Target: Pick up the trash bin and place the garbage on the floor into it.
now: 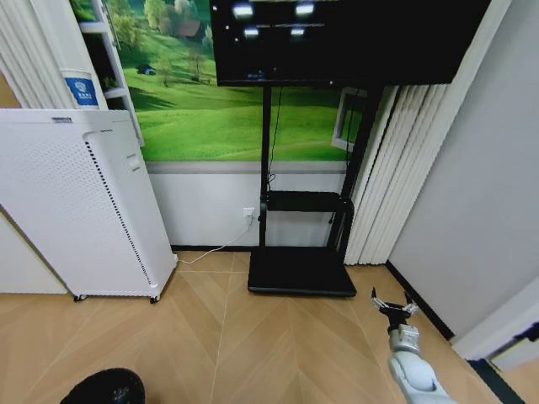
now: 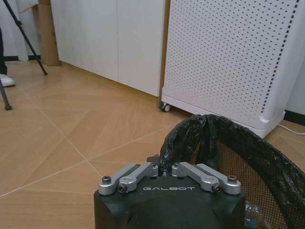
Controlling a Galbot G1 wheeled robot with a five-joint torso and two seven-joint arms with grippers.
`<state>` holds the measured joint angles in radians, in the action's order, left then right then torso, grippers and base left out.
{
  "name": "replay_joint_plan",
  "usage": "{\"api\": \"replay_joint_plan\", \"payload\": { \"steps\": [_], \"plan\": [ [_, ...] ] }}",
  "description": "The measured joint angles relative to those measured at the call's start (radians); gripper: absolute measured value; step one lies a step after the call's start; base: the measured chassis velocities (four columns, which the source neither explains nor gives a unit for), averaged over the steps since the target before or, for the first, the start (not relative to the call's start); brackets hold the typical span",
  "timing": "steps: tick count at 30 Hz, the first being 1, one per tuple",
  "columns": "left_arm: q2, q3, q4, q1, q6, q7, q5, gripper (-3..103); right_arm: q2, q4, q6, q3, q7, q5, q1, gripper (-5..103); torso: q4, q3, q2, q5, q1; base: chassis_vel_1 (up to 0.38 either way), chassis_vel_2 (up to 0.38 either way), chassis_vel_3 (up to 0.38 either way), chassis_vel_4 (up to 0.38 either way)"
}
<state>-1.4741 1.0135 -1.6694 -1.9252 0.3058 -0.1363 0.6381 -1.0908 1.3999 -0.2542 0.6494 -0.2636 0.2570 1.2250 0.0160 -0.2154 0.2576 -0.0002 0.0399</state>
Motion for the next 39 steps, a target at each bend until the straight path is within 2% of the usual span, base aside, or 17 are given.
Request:
{"api": "replay_joint_plan", "payload": {
  "steps": [8, 10, 14, 29, 31, 32, 33, 36, 39],
  "plan": [
    [0.012, 0.026, 0.034, 0.02, 0.001, -0.003, -0.006, 6, 0.018, -0.018, -0.006, -0.005, 0.001, 0.016, -0.012, 100, -0.0002, 0.0, 0.0, 0.0003, 0.0, 0.0, 0.0, 0.0, 0.0],
    [0.038, 0.031, 0.088, 0.046, 0.005, 0.032, -0.013, 6, 0.016, -0.019, -0.015, -0.002, 0.001, 0.017, 0.006, 100, -0.0001, 0.0, 0.0, 0.0008, 0.0, 0.0, 0.0, 0.0, 0.0],
    [0.06, 0.035, 0.144, 0.076, 0.019, 0.057, -0.034, 6, 0.015, -0.025, -0.023, 0.008, 0.002, 0.018, 0.018, 100, 0.0001, 0.0, 0.0, -0.0002, 0.0, 0.0, 0.0, 0.0, 0.0],
    [0.063, 0.037, 0.179, 0.079, 0.027, 0.047, -0.052, 4, 0.012, -0.053, -0.033, 0.018, 0.001, 0.018, 0.014, 100, -0.0001, 0.0, 0.0, 0.0007, 0.0, 0.0, 0.0, 0.0, 0.0],
    [0.062, 0.035, 0.186, 0.081, 0.012, 0.049, -0.058, 14, 0.01, -0.054, -0.035, 0.018, 0.001, 0.016, 0.019, 100, -0.0003, 0.0, 0.0, 0.0, 0.0, 0.0, 0.0, 0.0, 0.0],
    [0.062, 0.035, 0.186, 0.081, 0.012, 0.049, -0.058, 14, 0.01, -0.054, -0.035, 0.018, 0.001, 0.016, 0.019, 100, -0.0003, 0.0, 0.0, 0.0, 0.0, 0.0, 0.0, 0.0, 0.0],
    [0.061, 0.035, 0.19, 0.083, 0.01, 0.052, -0.061, 19, 0.01, -0.054, -0.037, 0.019, 0.001, 0.015, 0.022, 100, -0.0003, 0.0, 0.0, -0.001, 0.0, 0.0, 0.0, 0.0, 0.0],
    [0.061, 0.034, 0.195, 0.087, 0.01, 0.051, -0.066, 30, 0.009, -0.057, -0.04, 0.022, 0.001, 0.013, 0.028, 100, 0.0, 0.0, 0.0, 0.0005, 0.0, 0.0, 0.0, 0.0, 0.0],
    [0.059, 0.031, 0.201, 0.092, 0.009, 0.046, -0.072, 41, 0.009, -0.061, -0.044, 0.025, 0.001, 0.012, 0.03, 100, 0.0, 0.0, 0.0, -0.0003, 0.0, 0.0, 0.0, 0.0, 0.0]
  ]
}}
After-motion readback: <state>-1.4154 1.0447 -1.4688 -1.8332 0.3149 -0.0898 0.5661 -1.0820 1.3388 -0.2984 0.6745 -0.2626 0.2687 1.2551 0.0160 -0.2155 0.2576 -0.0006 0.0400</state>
